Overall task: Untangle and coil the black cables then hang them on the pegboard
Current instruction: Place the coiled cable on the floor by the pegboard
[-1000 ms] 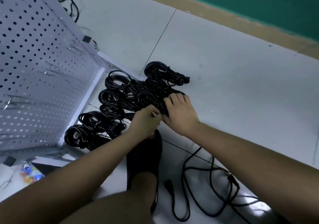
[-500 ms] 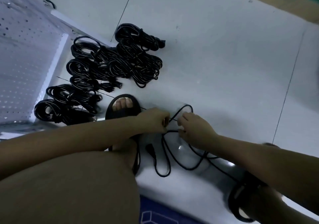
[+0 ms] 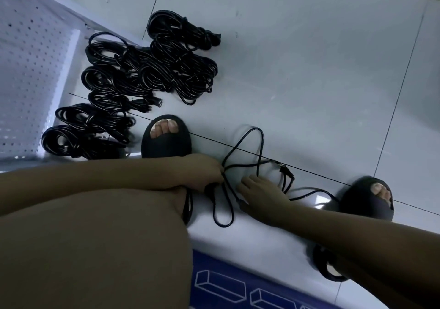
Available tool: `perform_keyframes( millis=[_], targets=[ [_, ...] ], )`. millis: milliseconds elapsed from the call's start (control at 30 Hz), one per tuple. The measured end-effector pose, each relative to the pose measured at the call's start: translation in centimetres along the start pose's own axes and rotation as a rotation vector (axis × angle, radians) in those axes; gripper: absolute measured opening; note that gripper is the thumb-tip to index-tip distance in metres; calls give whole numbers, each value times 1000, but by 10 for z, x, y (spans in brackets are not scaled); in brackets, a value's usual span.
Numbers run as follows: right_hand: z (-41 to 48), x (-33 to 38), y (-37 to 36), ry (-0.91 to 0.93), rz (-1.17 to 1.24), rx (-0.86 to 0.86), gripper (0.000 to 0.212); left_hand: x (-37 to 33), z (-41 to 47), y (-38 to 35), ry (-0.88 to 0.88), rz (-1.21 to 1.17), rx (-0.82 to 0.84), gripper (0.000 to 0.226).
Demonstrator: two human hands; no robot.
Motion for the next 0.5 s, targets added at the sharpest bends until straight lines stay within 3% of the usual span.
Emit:
perform_keyframes(
  millis=[67, 167, 333, 400, 500],
  targets=[
    [6, 1, 5, -81, 106, -16, 34, 7, 2, 1, 83, -155, -45, 30],
    [16, -3, 8, -319, 301, 49, 40, 24, -1, 7, 269, -582, -230, 24],
    [23, -22, 12, -703, 909, -89, 13, 40, -14, 3, 470, -1243, -464, 28],
    [29, -26, 21, -742, 1154, -161, 6, 43, -15, 4, 508, -1370, -494, 24],
    [36, -29, 44, -812, 1392, -256, 14, 43, -17, 15, 541, -1347, -467, 24]
  ],
)
Point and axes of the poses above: each hand's wrist, its own z-axis towards the middle knuckle, its own y-axis out of the back of the hand, x = y × z, the point moved 7 cm from there along z, towards the middle knuckle, and after that the axes turned 12 degrees about z, right-handed, at the moved point
